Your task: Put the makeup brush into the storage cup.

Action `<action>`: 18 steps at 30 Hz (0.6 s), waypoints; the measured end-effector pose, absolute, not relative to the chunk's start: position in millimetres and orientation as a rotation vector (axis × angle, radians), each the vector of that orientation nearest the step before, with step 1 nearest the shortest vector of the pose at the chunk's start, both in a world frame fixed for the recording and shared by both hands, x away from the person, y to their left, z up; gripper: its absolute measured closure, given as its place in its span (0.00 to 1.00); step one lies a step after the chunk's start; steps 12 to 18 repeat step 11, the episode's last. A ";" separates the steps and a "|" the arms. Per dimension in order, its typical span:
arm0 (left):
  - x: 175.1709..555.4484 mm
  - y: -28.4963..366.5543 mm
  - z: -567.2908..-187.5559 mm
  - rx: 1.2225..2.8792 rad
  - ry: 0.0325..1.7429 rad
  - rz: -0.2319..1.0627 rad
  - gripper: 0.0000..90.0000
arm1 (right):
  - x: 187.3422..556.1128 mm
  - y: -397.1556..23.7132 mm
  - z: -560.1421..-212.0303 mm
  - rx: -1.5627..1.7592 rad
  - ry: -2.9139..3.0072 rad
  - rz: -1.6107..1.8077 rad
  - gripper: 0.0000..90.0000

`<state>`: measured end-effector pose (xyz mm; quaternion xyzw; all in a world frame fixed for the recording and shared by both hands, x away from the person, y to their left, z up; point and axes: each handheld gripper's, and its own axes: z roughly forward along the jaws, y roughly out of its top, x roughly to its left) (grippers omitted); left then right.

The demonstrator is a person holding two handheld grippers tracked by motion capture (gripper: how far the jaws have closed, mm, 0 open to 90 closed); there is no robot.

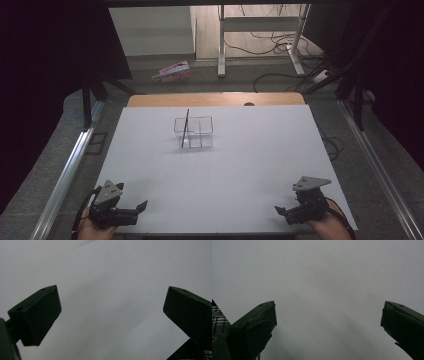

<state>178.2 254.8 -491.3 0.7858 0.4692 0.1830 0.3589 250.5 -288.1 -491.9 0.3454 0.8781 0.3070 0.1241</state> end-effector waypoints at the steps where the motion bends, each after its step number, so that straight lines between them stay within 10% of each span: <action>1: 178.0 255.0 -491.3 2.027 1.213 0.472 0.02 | 250.5 -288.1 -491.9 1.007 2.560 0.894 0.00; 18: 179.8 254.3 -492.1 2.034 1.231 0.466 0.02 | 250.8 -287.9 -492.8 1.006 2.567 0.891 0.00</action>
